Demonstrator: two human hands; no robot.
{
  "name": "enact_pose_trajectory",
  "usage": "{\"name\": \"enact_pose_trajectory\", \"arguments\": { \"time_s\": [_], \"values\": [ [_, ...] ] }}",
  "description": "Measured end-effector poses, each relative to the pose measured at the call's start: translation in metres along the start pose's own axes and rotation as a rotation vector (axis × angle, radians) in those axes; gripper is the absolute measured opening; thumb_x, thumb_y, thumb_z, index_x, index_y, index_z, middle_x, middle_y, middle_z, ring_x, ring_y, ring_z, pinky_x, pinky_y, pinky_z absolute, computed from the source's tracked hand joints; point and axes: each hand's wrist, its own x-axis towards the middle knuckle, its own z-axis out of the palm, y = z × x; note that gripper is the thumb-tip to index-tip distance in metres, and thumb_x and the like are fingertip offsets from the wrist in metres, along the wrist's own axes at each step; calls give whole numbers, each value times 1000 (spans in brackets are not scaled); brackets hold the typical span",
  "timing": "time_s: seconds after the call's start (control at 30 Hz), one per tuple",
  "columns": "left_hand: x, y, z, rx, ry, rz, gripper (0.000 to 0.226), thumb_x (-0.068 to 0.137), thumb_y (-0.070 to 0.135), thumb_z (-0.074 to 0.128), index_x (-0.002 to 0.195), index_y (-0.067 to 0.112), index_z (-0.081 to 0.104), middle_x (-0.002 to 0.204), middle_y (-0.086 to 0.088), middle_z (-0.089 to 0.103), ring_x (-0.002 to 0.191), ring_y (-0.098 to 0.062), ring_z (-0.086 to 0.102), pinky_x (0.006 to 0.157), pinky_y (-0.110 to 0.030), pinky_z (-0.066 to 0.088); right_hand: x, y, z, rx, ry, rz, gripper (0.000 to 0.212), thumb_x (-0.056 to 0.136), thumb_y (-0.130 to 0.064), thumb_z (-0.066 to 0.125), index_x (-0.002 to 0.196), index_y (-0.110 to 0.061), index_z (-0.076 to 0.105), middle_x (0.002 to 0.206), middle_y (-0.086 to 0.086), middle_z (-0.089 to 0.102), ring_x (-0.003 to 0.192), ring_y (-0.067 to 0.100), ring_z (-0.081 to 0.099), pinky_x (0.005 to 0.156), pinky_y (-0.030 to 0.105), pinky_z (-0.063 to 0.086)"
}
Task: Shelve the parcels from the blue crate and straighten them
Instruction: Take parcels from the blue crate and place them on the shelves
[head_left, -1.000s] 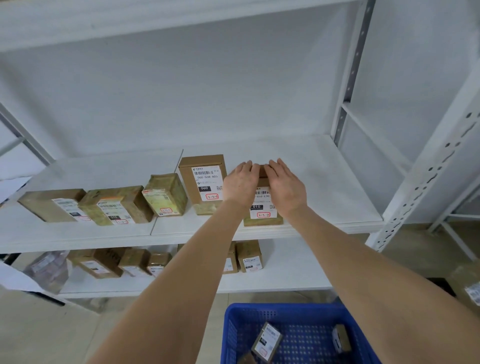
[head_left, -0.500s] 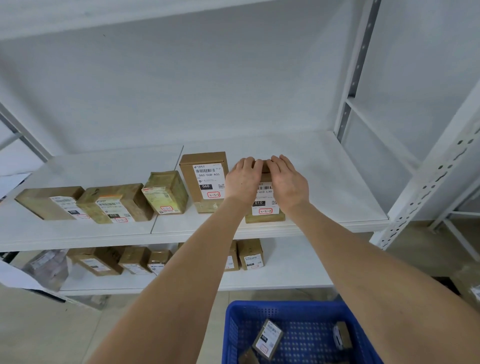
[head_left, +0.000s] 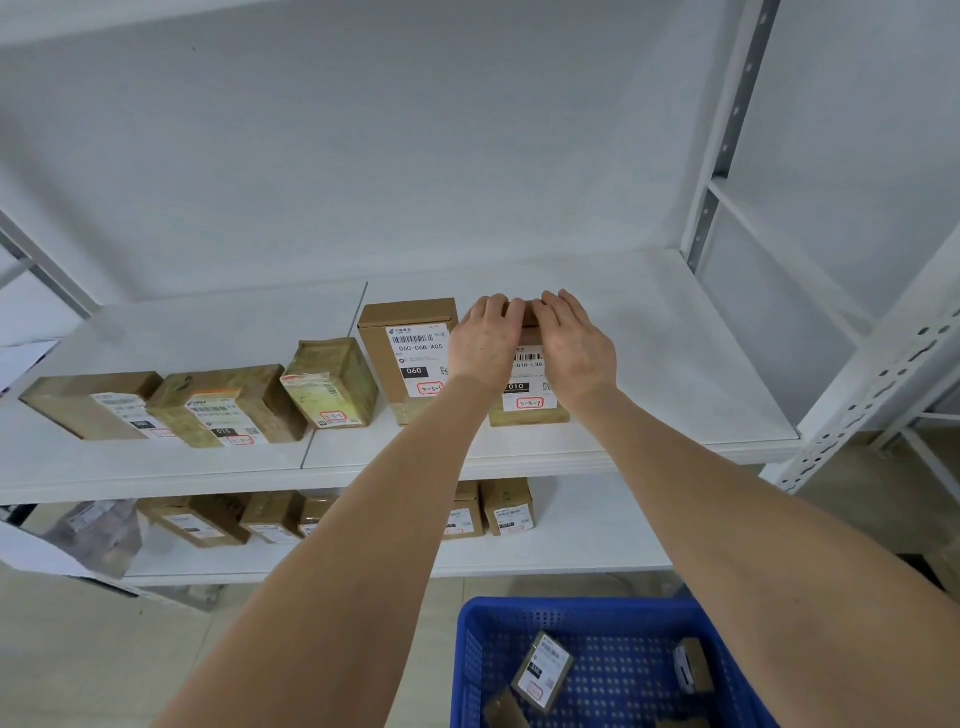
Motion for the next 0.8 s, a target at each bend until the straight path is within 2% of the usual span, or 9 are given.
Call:
{"name": "enact_pose_trajectory", "arguments": {
  "time_s": [0.13, 0.2, 0.3, 0.37, 0.47, 0.63, 0.8],
  "values": [
    [3, -3, 3, -12, 10, -17, 52, 75, -5, 67, 123, 8, 54, 122, -9, 56, 116, -27, 53, 81, -35, 49, 3, -1, 1, 11, 12, -9, 55, 94, -5, 50, 146, -13, 31, 156, -1, 27, 148, 16, 13, 96, 32, 43],
    [3, -4, 3, -25, 3, -16, 51, 78, -5, 65, 125, 9, 52, 125, -8, 55, 119, -26, 50, 84, -35, 49, 3, -1, 1, 19, 18, -13, 55, 95, -5, 49, 146, -13, 32, 156, -1, 26, 148, 17, 13, 100, 32, 41],
    [3, -5, -1, -15, -17, -9, 51, 86, -2, 57, 133, 12, 44, 135, -5, 47, 128, -22, 42, 91, -32, 45, 2, -1, 1, 7, 32, -30, 53, 96, -7, 48, 145, -13, 32, 156, 1, 26, 148, 21, 13, 111, 32, 27],
    [2, -7, -4, -8, -36, -13, 56, 85, -3, 56, 137, 12, 40, 140, -5, 41, 132, -21, 39, 94, -31, 43, 0, -1, -1, -14, 32, -43, 54, 95, -7, 50, 146, -13, 32, 156, 2, 26, 147, 24, 13, 113, 33, 21],
    [-3, -8, -8, -11, -87, -38, 64, 85, -5, 56, 142, 11, 33, 148, -6, 32, 140, -20, 28, 99, -33, 41, -3, -3, -5, -28, 17, -29, 60, 94, -8, 51, 148, -12, 26, 158, 4, 21, 148, 26, 10, 115, 34, 19],
    [-11, -5, -24, -13, -171, -97, 76, 80, -4, 64, 145, 12, 27, 150, -7, 26, 140, -19, 26, 92, -34, 48, -8, -6, -15, -55, 13, -18, 63, 94, -7, 51, 150, -12, 22, 157, 7, 20, 148, 27, 8, 117, 35, 18],
    [-26, -1, -43, 45, -173, -126, 67, 84, -3, 58, 143, 11, 29, 148, -9, 28, 137, -22, 30, 88, -32, 46, -18, -12, -26, -103, 18, -26, 62, 93, -10, 54, 148, -15, 24, 153, 4, 24, 148, 27, 7, 115, 34, 20]
  ]
}}
